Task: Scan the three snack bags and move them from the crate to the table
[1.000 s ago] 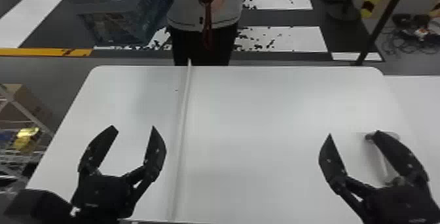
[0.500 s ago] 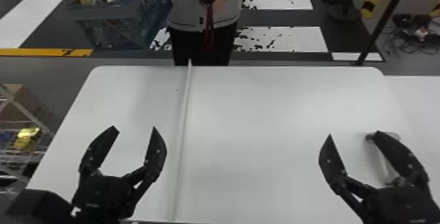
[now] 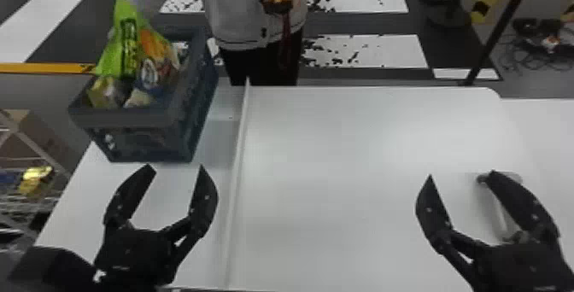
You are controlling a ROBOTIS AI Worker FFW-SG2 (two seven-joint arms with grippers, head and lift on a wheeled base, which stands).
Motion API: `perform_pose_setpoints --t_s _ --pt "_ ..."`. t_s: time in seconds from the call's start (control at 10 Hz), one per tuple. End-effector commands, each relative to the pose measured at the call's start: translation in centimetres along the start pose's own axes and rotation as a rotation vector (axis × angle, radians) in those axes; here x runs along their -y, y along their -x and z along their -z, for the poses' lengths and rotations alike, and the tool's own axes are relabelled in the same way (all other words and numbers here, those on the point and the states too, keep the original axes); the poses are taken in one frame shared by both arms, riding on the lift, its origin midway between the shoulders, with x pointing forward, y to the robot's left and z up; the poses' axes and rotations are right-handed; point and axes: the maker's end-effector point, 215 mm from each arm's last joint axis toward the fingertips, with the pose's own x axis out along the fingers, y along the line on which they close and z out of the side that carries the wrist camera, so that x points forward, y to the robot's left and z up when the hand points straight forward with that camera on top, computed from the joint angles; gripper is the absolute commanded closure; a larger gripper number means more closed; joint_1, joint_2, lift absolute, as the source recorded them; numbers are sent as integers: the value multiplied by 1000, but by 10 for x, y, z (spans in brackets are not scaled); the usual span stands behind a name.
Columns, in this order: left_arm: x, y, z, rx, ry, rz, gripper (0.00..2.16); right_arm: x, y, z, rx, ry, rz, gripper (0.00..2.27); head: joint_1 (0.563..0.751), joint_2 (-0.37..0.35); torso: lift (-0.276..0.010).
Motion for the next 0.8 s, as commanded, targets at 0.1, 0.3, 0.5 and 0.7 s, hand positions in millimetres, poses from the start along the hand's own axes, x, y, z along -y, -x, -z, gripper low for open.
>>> perform_pose_setpoints --t_s 0.1,0.3,0.5,0.7 --pt "0 0 2 -3 0 0 100 0 0 0 2 0 2 110 695 66 -62" --pt "0 -1 0 2 -2 5 100 -1 0 0 2 -3 0 110 695 66 -62" --pt "1 -2 -5 12 -2 6 100 0 -1 1 -1 -2 1 110 695 65 -62" --pt "-8 -2 -27 49 -17 -12 100 1 -2 3 -4 -1 2 110 695 69 -62"
